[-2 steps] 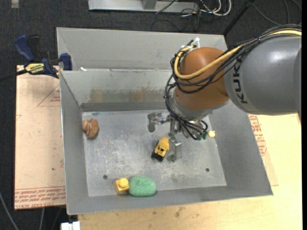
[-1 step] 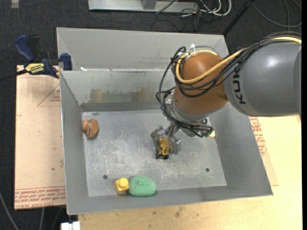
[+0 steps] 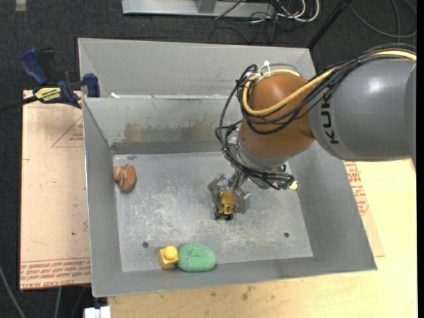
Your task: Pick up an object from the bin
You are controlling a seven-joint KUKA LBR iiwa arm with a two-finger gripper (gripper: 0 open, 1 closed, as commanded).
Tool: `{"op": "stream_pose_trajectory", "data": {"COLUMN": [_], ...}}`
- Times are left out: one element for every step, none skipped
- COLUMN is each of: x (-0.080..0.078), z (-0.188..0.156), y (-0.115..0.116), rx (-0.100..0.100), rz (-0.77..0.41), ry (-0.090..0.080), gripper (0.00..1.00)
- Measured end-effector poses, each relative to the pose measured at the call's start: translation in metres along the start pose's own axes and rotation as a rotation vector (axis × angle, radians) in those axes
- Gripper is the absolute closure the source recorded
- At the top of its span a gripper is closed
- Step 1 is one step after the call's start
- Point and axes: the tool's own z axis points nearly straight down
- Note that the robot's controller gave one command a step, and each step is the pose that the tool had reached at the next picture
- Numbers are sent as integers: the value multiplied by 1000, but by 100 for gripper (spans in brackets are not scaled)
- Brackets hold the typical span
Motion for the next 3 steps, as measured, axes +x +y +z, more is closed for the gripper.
{"op": "stream_pose_trajectory", "data": {"x": [0,0,0], "z": [0,0,0], "y": [0,0,0], "rx": [0,-1,-1], "rz": [0,0,0], "ry": [0,0,-1], "gripper": [100,100,100]}}
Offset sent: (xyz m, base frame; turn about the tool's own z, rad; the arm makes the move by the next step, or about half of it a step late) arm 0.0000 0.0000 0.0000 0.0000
